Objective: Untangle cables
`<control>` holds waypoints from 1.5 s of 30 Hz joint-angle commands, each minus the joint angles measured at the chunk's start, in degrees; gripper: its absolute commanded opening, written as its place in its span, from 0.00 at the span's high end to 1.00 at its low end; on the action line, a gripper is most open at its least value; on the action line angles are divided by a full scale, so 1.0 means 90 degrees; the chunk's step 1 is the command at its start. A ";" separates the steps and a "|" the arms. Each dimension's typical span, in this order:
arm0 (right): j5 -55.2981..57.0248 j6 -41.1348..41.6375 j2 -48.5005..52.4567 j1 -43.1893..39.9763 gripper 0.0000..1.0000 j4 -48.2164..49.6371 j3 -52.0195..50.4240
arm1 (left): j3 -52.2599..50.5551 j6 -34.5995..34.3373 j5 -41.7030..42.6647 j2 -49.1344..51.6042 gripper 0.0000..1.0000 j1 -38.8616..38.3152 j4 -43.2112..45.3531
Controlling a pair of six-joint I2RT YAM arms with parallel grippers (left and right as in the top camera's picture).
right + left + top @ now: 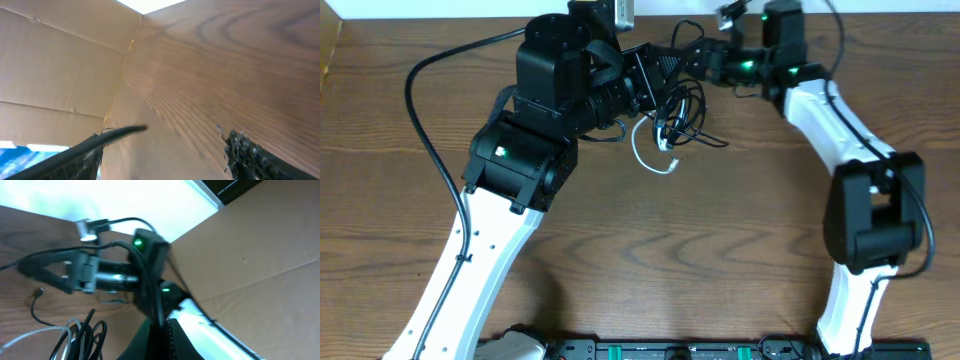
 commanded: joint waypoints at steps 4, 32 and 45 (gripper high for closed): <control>0.0044 0.1634 0.0503 0.0500 0.22 0.1819 -0.0078 | 0.0046 -0.0131 0.0182 -0.0177 0.93 0.0032 0.0080; 0.2652 0.0165 0.0515 0.0119 0.99 -0.1345 -0.0075 | 0.0044 0.0709 0.0017 -0.0155 0.92 0.0175 -0.0636; 0.5608 -0.1513 -0.0423 -0.0913 0.99 -0.3468 -0.0075 | 0.0002 0.1846 -0.1122 -0.0117 0.93 0.0945 -0.2511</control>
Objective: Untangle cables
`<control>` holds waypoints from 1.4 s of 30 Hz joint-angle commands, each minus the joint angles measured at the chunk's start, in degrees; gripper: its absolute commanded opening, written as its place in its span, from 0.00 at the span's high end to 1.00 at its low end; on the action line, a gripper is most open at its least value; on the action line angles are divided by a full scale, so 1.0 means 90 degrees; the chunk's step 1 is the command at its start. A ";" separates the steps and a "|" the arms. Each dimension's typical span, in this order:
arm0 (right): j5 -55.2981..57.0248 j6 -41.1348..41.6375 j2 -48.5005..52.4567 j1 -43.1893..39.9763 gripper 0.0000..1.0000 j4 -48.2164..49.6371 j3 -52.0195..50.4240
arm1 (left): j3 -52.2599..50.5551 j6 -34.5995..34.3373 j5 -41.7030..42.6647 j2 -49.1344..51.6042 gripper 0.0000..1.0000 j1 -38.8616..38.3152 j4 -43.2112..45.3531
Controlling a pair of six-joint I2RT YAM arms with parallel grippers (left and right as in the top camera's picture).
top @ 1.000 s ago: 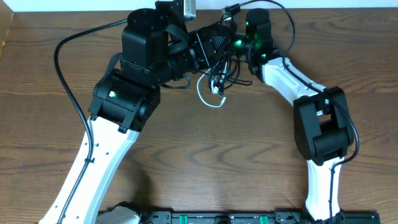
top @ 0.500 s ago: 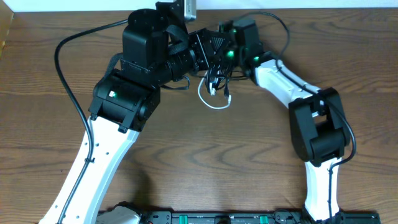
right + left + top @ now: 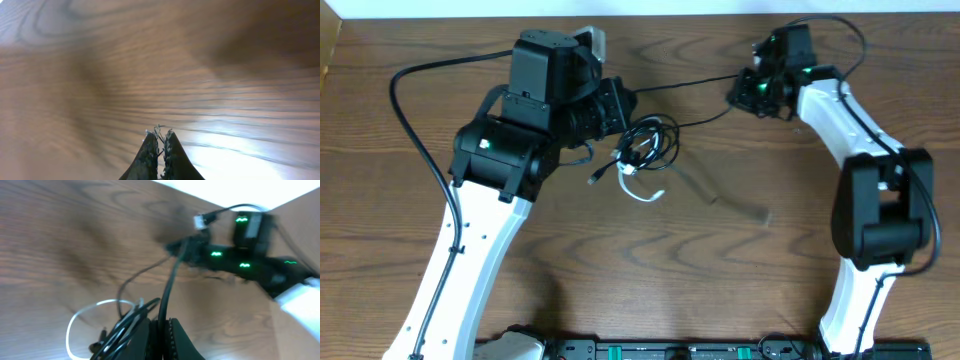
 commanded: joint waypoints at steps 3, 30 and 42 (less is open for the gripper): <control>0.2669 -0.0716 -0.0423 -0.0418 0.99 -0.0537 -0.0012 | 0.0119 0.0777 -0.0287 -0.0073 0.93 0.0478 -0.0396; 0.2936 -0.1098 -0.0498 -0.1071 0.99 -0.1766 -0.0012 | 0.0100 0.1452 -0.0321 0.1705 0.83 -0.0459 -0.0406; 0.2866 -0.1098 -0.0498 -0.1146 0.99 -0.1889 -0.0012 | 0.0100 0.1428 -0.0920 0.3223 0.43 -0.1603 0.0362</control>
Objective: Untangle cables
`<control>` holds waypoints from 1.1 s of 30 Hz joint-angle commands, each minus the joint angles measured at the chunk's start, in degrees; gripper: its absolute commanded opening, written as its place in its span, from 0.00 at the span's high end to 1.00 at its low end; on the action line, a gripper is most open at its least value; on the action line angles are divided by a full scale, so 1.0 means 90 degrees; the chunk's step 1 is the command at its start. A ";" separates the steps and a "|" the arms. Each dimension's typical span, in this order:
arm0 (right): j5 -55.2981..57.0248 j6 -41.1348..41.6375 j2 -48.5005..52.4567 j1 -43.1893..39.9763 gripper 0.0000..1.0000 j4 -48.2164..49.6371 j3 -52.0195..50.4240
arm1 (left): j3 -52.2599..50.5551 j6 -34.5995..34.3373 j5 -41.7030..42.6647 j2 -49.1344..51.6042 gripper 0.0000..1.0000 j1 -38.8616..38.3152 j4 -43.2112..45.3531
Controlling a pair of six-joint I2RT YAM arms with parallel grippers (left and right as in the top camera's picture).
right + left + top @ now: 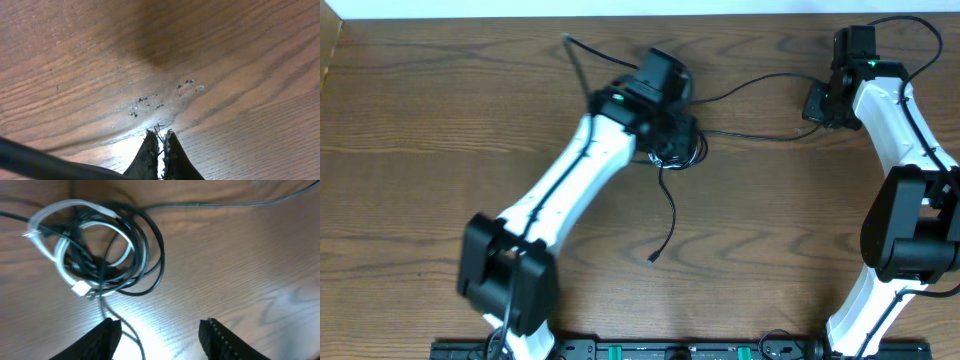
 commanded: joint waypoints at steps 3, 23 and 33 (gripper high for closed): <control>-0.0058 -0.0078 0.0015 -0.0022 0.99 -0.0032 -0.0005 | 0.0097 0.0075 -0.0432 0.0481 0.41 -0.0338 0.0226; -0.0061 -0.0078 0.0015 -0.0019 0.99 -0.0044 -0.0005 | 0.0092 0.0134 -0.1552 0.1736 0.38 -0.0663 0.0780; -0.0061 -0.0148 0.0015 -0.0019 0.99 -0.0049 -0.0005 | 0.0087 0.0345 -0.1598 0.2113 0.38 -0.0663 0.1081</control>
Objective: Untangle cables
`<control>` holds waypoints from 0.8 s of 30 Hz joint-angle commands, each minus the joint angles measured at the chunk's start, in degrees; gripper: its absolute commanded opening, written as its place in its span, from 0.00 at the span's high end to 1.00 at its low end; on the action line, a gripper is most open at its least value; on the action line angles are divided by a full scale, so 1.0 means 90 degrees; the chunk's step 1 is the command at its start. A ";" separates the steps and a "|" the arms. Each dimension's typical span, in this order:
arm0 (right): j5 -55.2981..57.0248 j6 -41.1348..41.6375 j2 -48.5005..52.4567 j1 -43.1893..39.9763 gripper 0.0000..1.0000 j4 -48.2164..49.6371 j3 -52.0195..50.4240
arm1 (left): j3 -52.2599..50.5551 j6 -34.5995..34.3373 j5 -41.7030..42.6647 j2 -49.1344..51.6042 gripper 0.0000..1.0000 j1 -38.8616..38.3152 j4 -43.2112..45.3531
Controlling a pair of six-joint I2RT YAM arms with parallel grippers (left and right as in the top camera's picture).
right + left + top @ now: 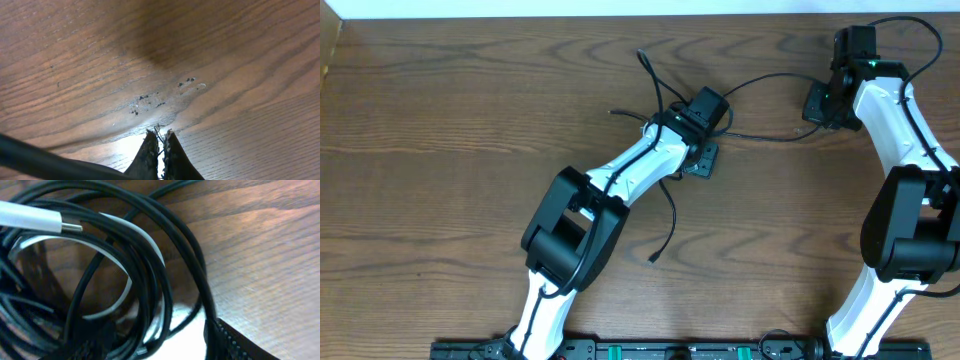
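The tangle is a coil of black cables point(165, 275) wound with one white cable point(30, 219), lying on the wooden table point(440, 180). In the overhead view my left gripper point(698, 160) covers most of it. The left gripper point(157, 330) is open, low over the coil, one finger on either side of several strands. A black cable point(765, 136) runs from the coil right to my right gripper point(817, 103). Seen from its wrist, the right gripper point(159, 134) is shut just above the wood, and the black cable point(45, 160) leaves at lower left.
A loose black cable end point(660, 235) trails toward the table's front. Two more ends point(645, 62) stick out behind the left gripper. Another loop point(770, 78) arcs at the back between both arms. The table's far edge lies just behind.
My left gripper was open well above the coil; now it is right down on it, still open, strands between its fingers. The left arm has shifted right. The right gripper has not moved.
First both grippers were together at the far edge, left shut on a cable, right open. Then each was shut on a black cable stretched between them. Later the left was open over the coil and the right further right. Now the left sits on the coil.
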 commanded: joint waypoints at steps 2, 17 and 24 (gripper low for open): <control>-0.0017 -0.0119 0.0015 -0.0019 0.99 -0.0015 -0.0005 | 0.0087 0.0134 -0.0104 0.0308 0.38 0.0010 0.0027; -0.0024 -0.0211 0.0015 -0.0027 0.99 -0.0036 -0.0005 | 0.0143 0.0068 -0.0024 -0.0163 0.92 0.0080 -0.0418; -0.0044 -0.0211 0.0015 -0.0107 0.99 -0.0039 -0.0005 | 0.0143 0.0053 0.1207 -0.1683 0.92 0.0469 -0.0784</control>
